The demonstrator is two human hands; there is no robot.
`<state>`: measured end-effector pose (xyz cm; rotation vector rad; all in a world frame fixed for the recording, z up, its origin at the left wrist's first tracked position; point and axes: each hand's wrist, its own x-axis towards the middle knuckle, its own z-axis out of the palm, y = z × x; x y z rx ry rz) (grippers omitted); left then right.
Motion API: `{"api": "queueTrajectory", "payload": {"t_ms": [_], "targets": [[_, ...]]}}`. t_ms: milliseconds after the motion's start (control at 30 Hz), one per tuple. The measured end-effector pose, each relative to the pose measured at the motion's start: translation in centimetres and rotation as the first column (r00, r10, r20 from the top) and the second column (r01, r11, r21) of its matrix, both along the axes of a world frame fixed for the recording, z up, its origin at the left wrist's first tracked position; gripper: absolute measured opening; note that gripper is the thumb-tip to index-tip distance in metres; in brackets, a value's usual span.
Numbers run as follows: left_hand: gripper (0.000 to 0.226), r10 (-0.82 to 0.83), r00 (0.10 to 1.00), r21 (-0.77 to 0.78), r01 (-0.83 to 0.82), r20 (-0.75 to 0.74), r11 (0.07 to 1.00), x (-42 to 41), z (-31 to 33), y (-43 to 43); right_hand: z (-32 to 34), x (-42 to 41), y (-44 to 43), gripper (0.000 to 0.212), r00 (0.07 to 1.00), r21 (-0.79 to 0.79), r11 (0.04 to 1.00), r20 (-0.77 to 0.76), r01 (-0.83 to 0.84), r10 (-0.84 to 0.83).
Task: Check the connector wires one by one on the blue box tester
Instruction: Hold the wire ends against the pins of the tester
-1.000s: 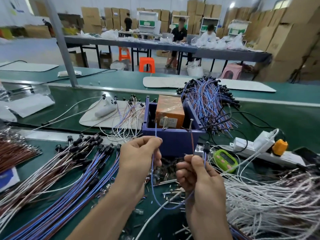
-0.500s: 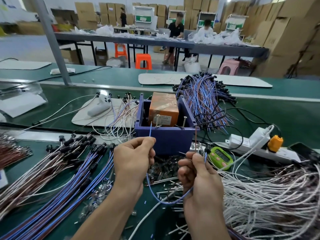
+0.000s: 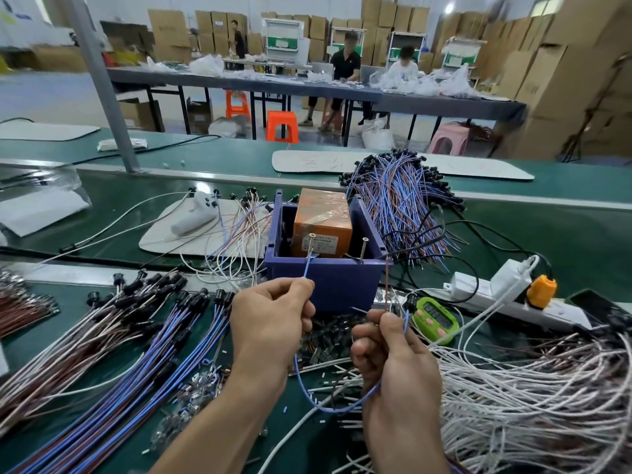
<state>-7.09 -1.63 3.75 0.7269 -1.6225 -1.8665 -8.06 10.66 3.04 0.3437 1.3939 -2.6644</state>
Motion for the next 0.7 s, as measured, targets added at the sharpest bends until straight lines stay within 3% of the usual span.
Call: {"api": "queueTrajectory", "payload": {"t_ms": [700], "targets": [[0.028,0.056,0.998,0.056,-0.056,0.0,0.997,0.1,0.4,0.1,-1.3,-1.2,-1.0,0.025,0.995,0.194,0.977,-0.062,0.092,-0.081]]}}
